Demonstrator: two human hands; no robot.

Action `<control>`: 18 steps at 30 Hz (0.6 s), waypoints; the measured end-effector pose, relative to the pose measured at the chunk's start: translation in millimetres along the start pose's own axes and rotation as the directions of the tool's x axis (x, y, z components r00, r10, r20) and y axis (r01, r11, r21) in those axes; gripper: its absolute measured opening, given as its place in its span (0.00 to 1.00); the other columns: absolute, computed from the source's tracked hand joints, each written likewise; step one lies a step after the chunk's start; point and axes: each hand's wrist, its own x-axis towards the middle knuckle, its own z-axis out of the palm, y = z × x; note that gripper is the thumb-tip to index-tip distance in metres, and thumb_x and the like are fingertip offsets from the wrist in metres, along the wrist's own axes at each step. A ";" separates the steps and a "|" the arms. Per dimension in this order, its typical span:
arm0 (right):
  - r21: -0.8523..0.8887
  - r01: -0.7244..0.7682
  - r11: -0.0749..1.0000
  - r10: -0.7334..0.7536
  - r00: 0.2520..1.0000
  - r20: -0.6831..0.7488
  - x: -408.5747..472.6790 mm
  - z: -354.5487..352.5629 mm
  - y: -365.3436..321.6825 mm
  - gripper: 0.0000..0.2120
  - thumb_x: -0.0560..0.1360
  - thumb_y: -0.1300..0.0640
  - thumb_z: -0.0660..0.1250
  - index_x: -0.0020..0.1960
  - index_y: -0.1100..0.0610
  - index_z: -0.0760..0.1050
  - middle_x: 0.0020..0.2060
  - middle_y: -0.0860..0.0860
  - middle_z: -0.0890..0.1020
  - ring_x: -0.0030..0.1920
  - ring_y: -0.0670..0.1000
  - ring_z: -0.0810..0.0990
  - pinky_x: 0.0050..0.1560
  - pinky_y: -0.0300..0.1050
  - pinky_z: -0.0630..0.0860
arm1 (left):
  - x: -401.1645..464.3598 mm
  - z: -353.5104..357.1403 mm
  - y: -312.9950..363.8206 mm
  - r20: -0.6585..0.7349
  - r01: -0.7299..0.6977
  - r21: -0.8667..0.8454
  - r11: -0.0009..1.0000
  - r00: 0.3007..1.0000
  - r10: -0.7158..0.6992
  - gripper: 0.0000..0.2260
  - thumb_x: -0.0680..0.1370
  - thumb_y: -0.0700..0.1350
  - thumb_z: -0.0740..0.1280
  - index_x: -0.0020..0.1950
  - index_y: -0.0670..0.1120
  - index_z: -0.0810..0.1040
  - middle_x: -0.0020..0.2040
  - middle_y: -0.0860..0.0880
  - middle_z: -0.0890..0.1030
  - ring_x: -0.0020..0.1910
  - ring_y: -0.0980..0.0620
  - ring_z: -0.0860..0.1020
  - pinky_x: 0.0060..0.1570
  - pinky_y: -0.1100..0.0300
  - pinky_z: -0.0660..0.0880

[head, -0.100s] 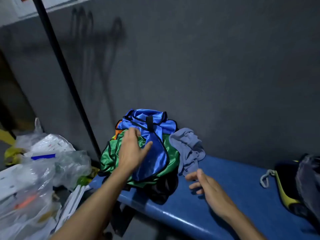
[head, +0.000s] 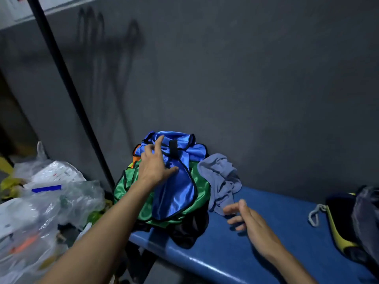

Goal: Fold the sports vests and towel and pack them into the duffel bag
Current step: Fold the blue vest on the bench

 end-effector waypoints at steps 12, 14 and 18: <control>0.075 -0.031 0.997 0.035 0.998 -0.058 17.5 -38.1 8.1 0.32 0.77 0.31 0.45 0.55 0.47 0.81 0.52 0.42 0.84 0.47 0.43 0.84 0.50 0.45 0.79 | 45.5 3.2 15.8 -0.174 -0.217 -0.053 0.975 0.963 0.205 0.11 0.75 0.32 0.65 0.52 0.44 0.80 0.48 0.46 0.81 0.48 0.42 0.79 0.44 0.57 0.65; 0.122 0.010 0.992 -0.003 0.998 -0.056 15.2 -38.5 5.9 0.34 0.76 0.25 0.47 0.56 0.47 0.81 0.53 0.42 0.85 0.49 0.45 0.84 0.53 0.50 0.81 | 40.6 -29.9 40.9 -0.290 -0.378 -0.156 0.913 0.901 0.323 0.10 0.74 0.31 0.67 0.51 0.43 0.79 0.47 0.46 0.80 0.48 0.42 0.79 0.44 0.58 0.66; 0.311 0.117 0.943 -0.103 0.993 -0.060 5.7 -35.9 -9.7 0.39 0.63 0.23 0.67 0.65 0.46 0.75 0.61 0.43 0.83 0.58 0.47 0.83 0.55 0.47 0.81 | 9.5 -100.4 123.4 -0.412 -0.673 -0.336 0.659 0.734 0.539 0.14 0.71 0.33 0.65 0.52 0.49 0.76 0.46 0.57 0.78 0.46 0.59 0.76 0.49 0.64 0.70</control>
